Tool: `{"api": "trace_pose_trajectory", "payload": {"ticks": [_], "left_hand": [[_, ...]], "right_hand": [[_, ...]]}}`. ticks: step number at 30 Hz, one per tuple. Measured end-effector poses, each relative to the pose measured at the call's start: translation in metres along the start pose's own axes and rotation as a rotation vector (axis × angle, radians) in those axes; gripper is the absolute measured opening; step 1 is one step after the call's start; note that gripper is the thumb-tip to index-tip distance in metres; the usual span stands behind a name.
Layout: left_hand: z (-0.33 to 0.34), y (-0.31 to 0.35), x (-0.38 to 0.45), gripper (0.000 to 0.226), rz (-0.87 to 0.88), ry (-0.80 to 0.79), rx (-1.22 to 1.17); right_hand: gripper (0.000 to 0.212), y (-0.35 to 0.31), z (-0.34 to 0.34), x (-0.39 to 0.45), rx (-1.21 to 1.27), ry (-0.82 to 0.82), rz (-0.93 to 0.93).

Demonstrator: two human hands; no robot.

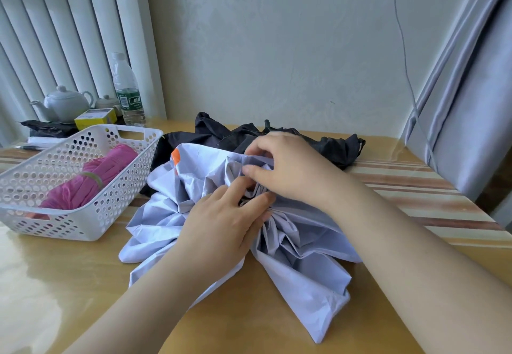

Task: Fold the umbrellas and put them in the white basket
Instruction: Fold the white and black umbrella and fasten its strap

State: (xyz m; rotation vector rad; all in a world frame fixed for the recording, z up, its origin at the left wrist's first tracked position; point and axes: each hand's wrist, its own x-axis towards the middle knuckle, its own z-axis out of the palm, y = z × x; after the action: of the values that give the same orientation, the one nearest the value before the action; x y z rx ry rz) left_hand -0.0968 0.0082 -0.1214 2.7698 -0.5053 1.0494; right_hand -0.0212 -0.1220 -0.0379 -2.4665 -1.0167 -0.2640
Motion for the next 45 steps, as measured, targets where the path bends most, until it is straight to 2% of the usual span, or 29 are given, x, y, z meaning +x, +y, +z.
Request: {"api": "trace_pose_trajectory", "payload": {"ticks": [2,4,8,13,18,21,24,26,30,31,33,35,38,42,45], "left_hand": [[-0.003,0.0,-0.001,0.031,-0.044,-0.008,0.016],[-0.005,0.0,-0.004,0.032,-0.087,-0.001,0.035],[-0.005,0.004,-0.006,0.031,-0.111,0.037,0.042],[-0.006,0.006,-0.003,0.023,-0.152,0.086,0.018],[-0.002,0.003,-0.004,0.023,-0.111,0.117,0.018],[0.002,0.003,-0.005,0.018,-0.063,0.14,0.031],[0.003,-0.001,-0.006,0.016,0.001,0.128,0.095],[0.002,-0.004,-0.006,0.02,0.016,0.117,0.113],[0.002,-0.005,-0.006,0.034,0.041,0.097,0.105],[0.002,-0.005,-0.005,0.041,0.045,0.089,0.11],[0.001,-0.004,-0.004,0.05,0.057,0.067,0.124],[0.0,-0.004,-0.003,0.055,0.081,0.048,0.129],[-0.002,-0.002,-0.002,0.052,0.114,0.016,0.137],[0.0,-0.003,-0.001,0.039,0.11,0.024,0.115],[0.001,-0.007,-0.002,0.035,0.11,0.037,0.112]], "right_hand": [[0.018,-0.006,0.0,0.003,-0.021,-0.082,0.025],[0.025,-0.005,-0.002,0.002,-0.01,-0.124,0.05],[0.036,-0.001,-0.001,-0.003,-0.005,-0.147,0.003],[0.028,0.0,0.0,-0.004,-0.059,-0.11,-0.054],[0.033,0.005,0.001,-0.012,-0.028,-0.132,-0.119],[0.035,0.007,0.001,-0.016,0.027,-0.202,-0.139],[0.041,0.017,-0.004,-0.024,0.188,-0.253,-0.071],[0.037,0.028,-0.008,-0.031,0.216,-0.172,-0.017],[0.018,0.041,-0.013,-0.05,0.124,0.111,-0.007],[0.016,0.041,-0.013,-0.055,0.13,0.108,-0.014],[0.016,0.04,-0.01,-0.061,0.133,0.003,0.018],[0.03,0.04,-0.004,-0.063,0.118,-0.083,0.05],[0.042,0.041,0.002,-0.056,0.16,-0.033,0.019],[0.025,0.034,0.008,-0.044,0.105,0.082,-0.145],[0.021,0.036,0.007,-0.039,0.073,0.092,-0.215]]}}
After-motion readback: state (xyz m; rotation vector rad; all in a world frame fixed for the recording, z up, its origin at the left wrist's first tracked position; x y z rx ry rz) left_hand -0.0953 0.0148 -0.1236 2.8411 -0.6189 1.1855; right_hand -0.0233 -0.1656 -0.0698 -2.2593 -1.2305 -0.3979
